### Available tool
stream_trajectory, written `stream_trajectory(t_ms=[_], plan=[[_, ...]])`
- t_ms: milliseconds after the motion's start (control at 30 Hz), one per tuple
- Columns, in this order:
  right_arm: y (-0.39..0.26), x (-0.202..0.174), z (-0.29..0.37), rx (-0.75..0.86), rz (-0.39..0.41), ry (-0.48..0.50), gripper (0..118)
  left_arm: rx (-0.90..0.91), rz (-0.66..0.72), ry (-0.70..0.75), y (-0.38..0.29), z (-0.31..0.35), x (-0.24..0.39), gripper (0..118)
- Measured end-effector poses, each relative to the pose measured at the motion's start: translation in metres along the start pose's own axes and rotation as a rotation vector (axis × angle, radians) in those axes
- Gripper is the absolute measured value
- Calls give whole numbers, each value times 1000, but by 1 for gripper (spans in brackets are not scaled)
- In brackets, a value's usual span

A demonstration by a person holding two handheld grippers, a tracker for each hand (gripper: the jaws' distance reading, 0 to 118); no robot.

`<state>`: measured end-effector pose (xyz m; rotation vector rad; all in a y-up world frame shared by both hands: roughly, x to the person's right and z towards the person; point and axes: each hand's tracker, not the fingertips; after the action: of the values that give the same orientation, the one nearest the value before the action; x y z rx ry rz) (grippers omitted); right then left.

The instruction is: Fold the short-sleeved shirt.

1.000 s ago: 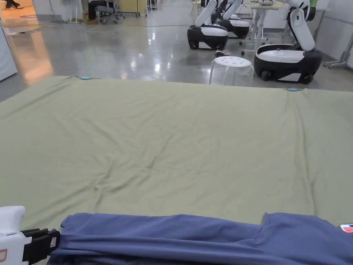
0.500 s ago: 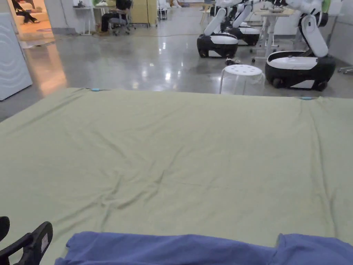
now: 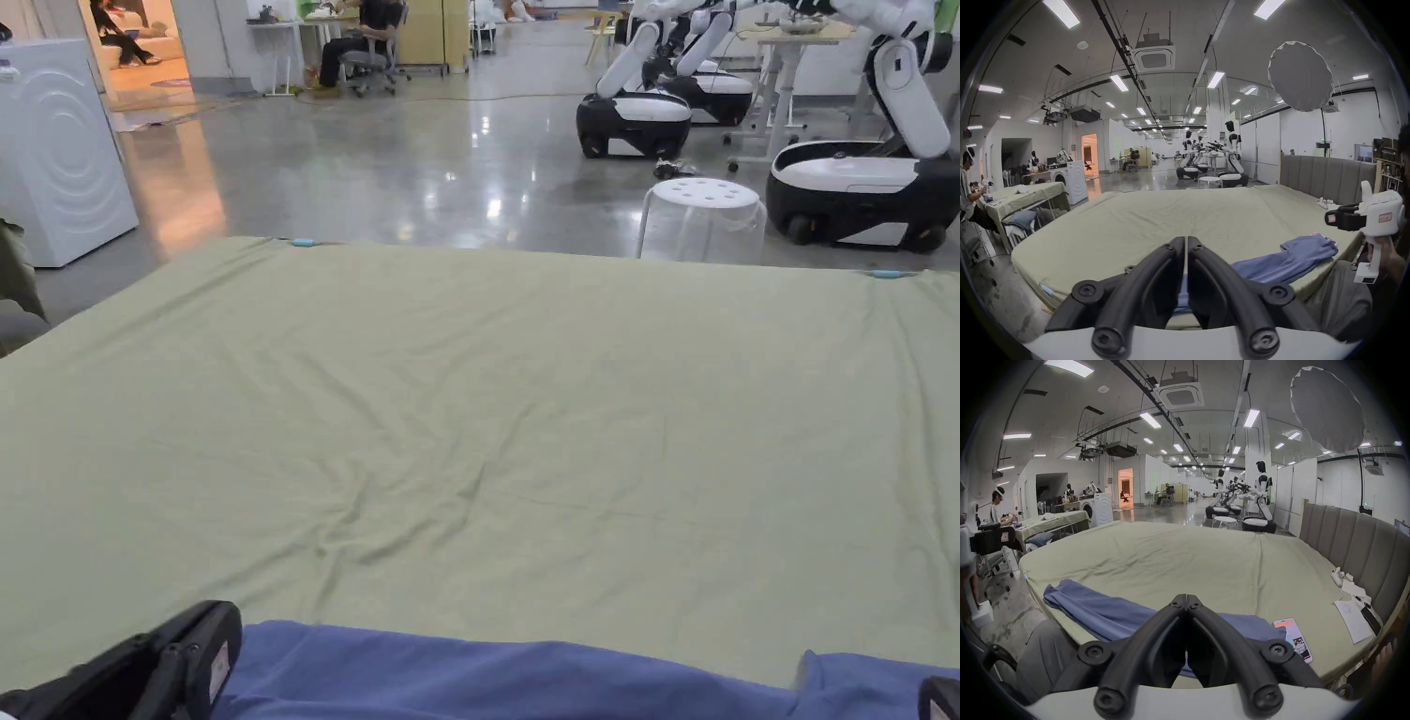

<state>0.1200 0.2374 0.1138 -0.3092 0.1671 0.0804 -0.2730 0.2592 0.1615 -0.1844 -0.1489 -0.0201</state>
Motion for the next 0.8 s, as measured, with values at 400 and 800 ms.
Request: stream_trajectory(t_ms=[400, 800], plan=[[-9, 15, -1, -41, -77, 20, 0, -251, 449, -206, -19, -47, -103, 3], [-20, 14, -5, -126, -154, 27, 0, -536, 990, -241, -149, -157, -214, 77]])
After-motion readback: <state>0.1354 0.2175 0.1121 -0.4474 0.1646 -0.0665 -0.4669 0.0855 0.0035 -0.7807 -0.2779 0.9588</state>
